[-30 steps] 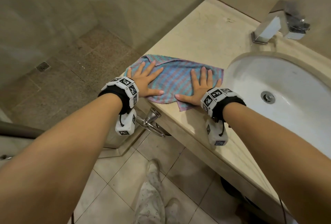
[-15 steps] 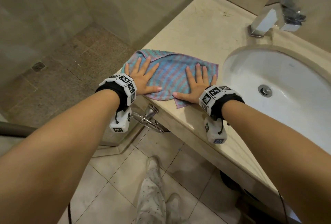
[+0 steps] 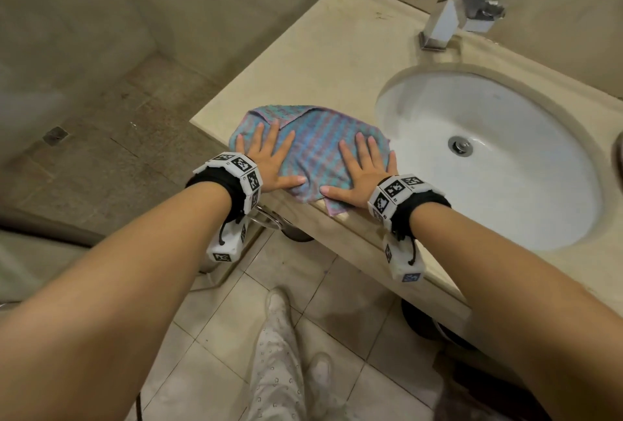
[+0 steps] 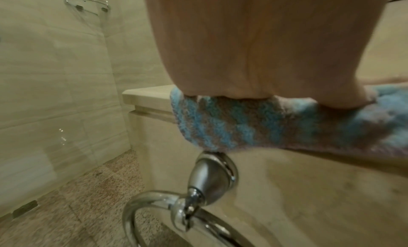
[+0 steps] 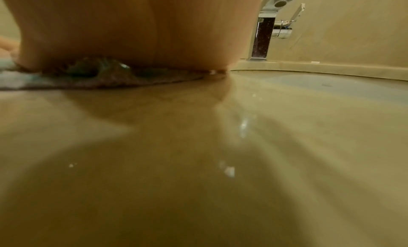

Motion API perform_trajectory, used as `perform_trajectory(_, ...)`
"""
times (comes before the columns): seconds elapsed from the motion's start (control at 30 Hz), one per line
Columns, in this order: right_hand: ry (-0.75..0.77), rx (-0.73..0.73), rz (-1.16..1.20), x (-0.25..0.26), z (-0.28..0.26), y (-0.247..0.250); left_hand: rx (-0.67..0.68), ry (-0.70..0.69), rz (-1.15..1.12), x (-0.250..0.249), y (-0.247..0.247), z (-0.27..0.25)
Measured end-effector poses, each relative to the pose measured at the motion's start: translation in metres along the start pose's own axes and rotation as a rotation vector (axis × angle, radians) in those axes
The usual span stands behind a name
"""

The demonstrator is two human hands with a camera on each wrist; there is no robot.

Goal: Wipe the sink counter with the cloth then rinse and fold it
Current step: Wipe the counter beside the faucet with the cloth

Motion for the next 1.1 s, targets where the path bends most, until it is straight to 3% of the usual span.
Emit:
perform_trajectory(0.43, 0.007, 0.019, 0.026, -0.011, 0.010, 0.007, 0.017, 0.022, 0.013, -0.010, 0.013, 0.016)
perform_trajectory(0.77, -0.036, -0.024, 0.123, -0.020, 0.070, 0.053, 0.048, 0.000, 0.054, -0.003, 0.066, 0.080)
perform_trajectory(1.1, -0.173, -0.078, 0.137, -0.053, 0.143, 0.118, 0.025, -0.069, 0.067, 0.007, 0.133, 0.169)
Point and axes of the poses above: each hand's wrist, its own z-axis towards the middle knuckle, its own y-axis out of the back of the hand, x = y × z, the point moved 6 cm from there along z, towards the middle knuckle, and after that the axes turned 9 degrees about x, right-handed, at the moved point
